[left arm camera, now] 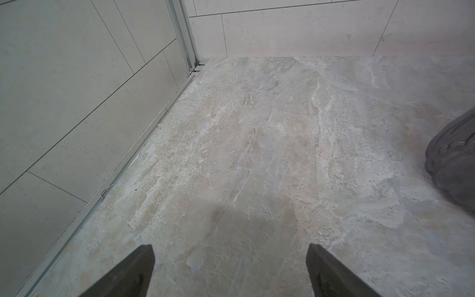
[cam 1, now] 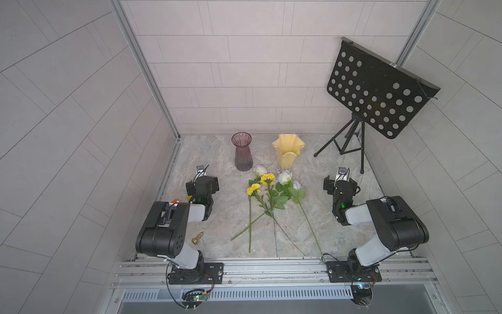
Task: Arrange the flowers in different vases according to their colors
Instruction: Pick up the flower at the center of the board.
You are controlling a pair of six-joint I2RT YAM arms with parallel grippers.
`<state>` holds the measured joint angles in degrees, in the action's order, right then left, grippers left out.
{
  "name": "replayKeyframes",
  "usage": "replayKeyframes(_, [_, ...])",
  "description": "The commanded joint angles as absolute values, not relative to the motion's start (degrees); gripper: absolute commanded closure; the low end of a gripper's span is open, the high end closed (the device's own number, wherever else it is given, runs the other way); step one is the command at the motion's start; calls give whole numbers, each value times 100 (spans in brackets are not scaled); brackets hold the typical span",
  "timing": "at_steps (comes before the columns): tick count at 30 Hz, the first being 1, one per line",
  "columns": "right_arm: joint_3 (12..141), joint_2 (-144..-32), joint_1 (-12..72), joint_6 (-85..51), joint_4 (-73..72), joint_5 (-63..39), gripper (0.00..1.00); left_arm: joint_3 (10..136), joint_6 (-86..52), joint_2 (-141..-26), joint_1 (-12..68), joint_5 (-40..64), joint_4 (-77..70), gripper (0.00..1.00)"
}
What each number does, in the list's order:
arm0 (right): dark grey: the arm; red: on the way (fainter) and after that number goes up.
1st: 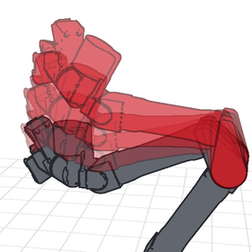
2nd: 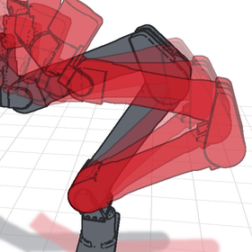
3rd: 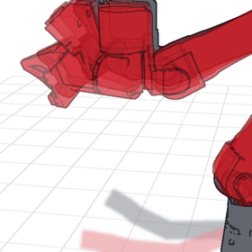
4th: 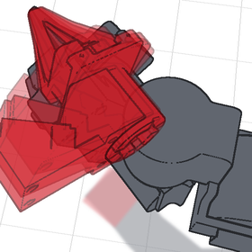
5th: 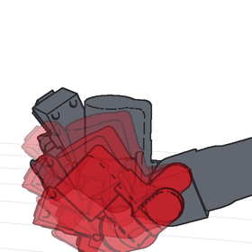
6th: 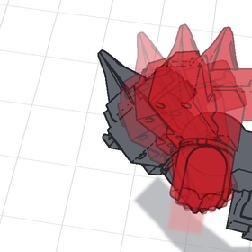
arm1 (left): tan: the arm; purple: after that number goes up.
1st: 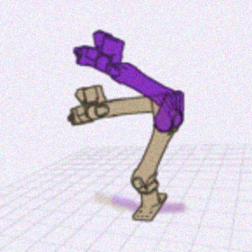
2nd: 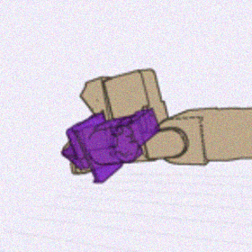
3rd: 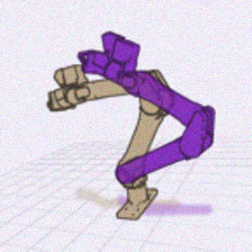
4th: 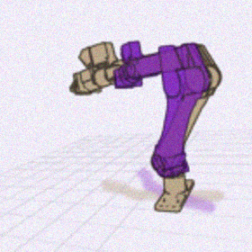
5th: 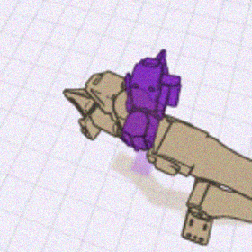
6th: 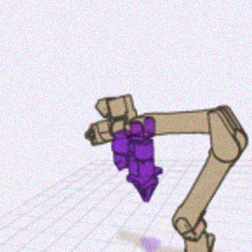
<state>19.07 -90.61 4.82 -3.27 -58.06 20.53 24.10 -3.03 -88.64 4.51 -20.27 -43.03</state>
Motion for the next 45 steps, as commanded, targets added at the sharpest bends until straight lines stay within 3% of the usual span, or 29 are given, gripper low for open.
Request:
replayKeyframes(1, [1944, -9026, 468, -352, -5826, 2060, 0, 2505, -334, -8771, 415, -1995, -4298, 0])
replayKeyframes(20, [1941, -9026, 467, -348, -5837, 2069, 0, 2505, -334, -8769, 407, -1998, -4304, 0])
replayKeyframes(25, [1287, -8962, 738, -86, -7162, 2397, 0, 2521, -174, -8604, 436, -1828, -4242, 0])
replayKeyframes(26, [1198, -8984, 790, 4, -7417, 2453, 0, 2631, -112, -8427, 483, -1855, -3925, 0])
replayKeyframes(28, [1228, -8682, 1626, 761, -7812, 4278, 0, 3403, -456, -7881, 602, -2173, -1978, 0])
replayKeyframes(30, [1454, -8249, 2390, 2002, -7896, 4498, 0, 4032, -999, -7532, 664, -1984, -668, 0])
replayKeyframes(32, [1910, -7773, 3120, 2529, -7229, 4704, 0, 4171, -1346, -7134, 906, -1325, -348, 0])
replayKeyframes(35, [2981, -7140, 3785, 2098, -4541, 4841, 0, 4221, -2420, -6452, 1440, -800, 132, 0])
replayKeyframes(37, [4082, -6819, 3928, 218, -1353, 4817, 0, 4123, -3097, -6142, 1842, -326, 209, 0])
replayKeyframes(39, [4784, -6712, 3890, -1854, 743, 4649, 0, 4004, -3208, -5980, 2232, -34, 56, 0])
replayKeyframes(41, [4858, -6623, 3843, -2753, 1452, 4332, 0, 3906, -3253, -5946, 2403, 267, -73, 0])
replayKeyframes(45, [4329, -6304, 3710, -2657, 1025, 3352, 0, 3761, -3039, -5925, 2410, 294, -10, 0])
